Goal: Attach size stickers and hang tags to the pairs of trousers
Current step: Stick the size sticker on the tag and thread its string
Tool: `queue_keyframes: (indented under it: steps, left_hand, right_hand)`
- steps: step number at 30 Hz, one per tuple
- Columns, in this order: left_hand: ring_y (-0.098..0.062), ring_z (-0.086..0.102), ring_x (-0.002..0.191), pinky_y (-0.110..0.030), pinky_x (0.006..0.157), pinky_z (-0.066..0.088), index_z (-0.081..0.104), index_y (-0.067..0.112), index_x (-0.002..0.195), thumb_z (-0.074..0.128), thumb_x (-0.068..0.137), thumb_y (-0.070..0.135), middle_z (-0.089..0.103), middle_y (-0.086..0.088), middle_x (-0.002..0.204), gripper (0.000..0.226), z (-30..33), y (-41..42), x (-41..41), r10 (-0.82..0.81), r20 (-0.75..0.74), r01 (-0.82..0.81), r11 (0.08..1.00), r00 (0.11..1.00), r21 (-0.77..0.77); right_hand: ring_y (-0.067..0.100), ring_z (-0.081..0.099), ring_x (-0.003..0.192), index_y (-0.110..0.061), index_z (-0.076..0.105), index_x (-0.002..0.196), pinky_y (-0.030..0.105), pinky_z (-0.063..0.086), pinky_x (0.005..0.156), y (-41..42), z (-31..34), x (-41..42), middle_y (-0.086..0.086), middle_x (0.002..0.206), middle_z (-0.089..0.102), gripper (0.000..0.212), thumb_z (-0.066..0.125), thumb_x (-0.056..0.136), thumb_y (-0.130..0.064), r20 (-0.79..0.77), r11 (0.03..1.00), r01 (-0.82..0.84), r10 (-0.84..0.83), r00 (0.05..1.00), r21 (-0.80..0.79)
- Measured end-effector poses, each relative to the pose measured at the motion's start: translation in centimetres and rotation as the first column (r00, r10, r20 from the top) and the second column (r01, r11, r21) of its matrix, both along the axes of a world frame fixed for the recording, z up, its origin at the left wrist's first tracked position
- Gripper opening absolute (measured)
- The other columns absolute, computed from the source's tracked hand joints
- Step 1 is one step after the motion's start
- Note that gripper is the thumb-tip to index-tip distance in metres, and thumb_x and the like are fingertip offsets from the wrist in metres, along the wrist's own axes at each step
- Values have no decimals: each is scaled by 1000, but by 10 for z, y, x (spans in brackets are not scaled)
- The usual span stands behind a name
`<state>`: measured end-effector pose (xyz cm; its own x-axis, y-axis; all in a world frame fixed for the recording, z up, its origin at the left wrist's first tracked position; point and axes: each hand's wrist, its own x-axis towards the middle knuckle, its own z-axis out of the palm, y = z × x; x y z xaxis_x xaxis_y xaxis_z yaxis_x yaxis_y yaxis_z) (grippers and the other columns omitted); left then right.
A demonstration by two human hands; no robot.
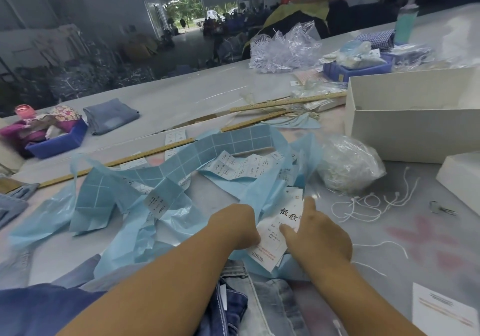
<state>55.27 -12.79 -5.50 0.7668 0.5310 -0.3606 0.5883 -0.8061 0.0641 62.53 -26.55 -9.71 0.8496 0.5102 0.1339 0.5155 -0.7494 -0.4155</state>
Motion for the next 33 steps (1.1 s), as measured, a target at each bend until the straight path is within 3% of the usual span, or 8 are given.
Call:
queue_keyframes:
  steps: [6, 10, 13, 18, 21, 27, 31, 33]
  left_hand:
    - [-14, 44, 57, -28, 58, 38, 46, 17, 62, 67, 86, 29, 50, 3, 65, 35, 4, 1, 0, 0, -9, 0, 1000, 1000, 1]
    - [-14, 47, 62, -29, 66, 43, 48, 17, 66, 57, 94, 26, 52, 3, 70, 32, 7, -3, -2, -50, -47, 52, 997, 998, 49]
    - [-15, 51, 68, -29, 72, 46, 47, 19, 68, 51, 97, 23, 52, 4, 74, 30, 7, -9, -2, -76, -76, 82, 993, 994, 88]
    - [-15, 55, 72, -29, 63, 42, 58, 17, 96, 53, 90, 58, 51, 4, 75, 42, 7, -22, -2, -113, -31, 116, 983, 993, 141]
    - [-15, 51, 77, -29, 59, 37, 43, 23, 97, 59, 80, 66, 44, 9, 81, 48, 1, -40, 3, -203, 46, 184, 945, 978, 272]
    - [-23, 52, 98, -33, 72, 41, 50, 17, 117, 54, 89, 42, 52, -4, 114, 38, -10, -64, 14, -424, 92, 364, 855, 901, 370]
    - [-19, 47, 87, -32, 69, 43, 54, 19, 117, 57, 82, 66, 55, -2, 109, 58, -9, -63, 14, -410, 47, 376, 871, 911, 316]
    - [-20, 49, 85, -31, 67, 43, 57, 18, 114, 60, 82, 64, 56, -1, 105, 56, -7, -64, 15, -412, 40, 378, 867, 910, 326]
  right_hand:
    - [23, 49, 69, -20, 56, 107, 30, 37, 57, -37, 3, 12, -3, 78, 53, 20, 51, 90, -30, 3, 991, 81, -81, 997, 108]
    - [21, 59, 82, -20, 62, 101, 31, 48, 65, -69, -6, 10, -1, 92, 65, 17, 50, 89, -24, -37, 998, 28, -27, 999, 51]
    - [20, 51, 96, -20, 63, 103, 31, 48, 78, -85, -16, 13, -3, 103, 58, 22, 45, 91, -23, -36, 995, -51, 48, 998, -90]
    - [19, 48, 98, -21, 61, 102, 29, 43, 81, -91, -24, 13, -3, 103, 53, 21, 45, 89, -18, 31, 980, -101, 108, 994, -172]
    - [18, 51, 91, -21, 59, 102, 28, 39, 74, -89, -26, 11, -3, 101, 59, 24, 47, 84, -10, 51, 986, -135, 140, 989, -101]
    - [19, 50, 93, -21, 51, 107, 30, 39, 79, -86, -31, 15, -3, 105, 58, 26, 48, 83, -10, 35, 986, -157, 155, 987, 64]
    - [18, 47, 96, -24, 54, 108, 32, 37, 82, -86, -35, 20, -4, 106, 55, 20, 47, 89, -24, 89, 982, -180, 185, 979, -64]
    - [18, 47, 98, -24, 56, 105, 33, 38, 82, -85, -35, 22, -5, 105, 55, 17, 49, 91, -32, 117, 977, -194, 203, 972, -83]
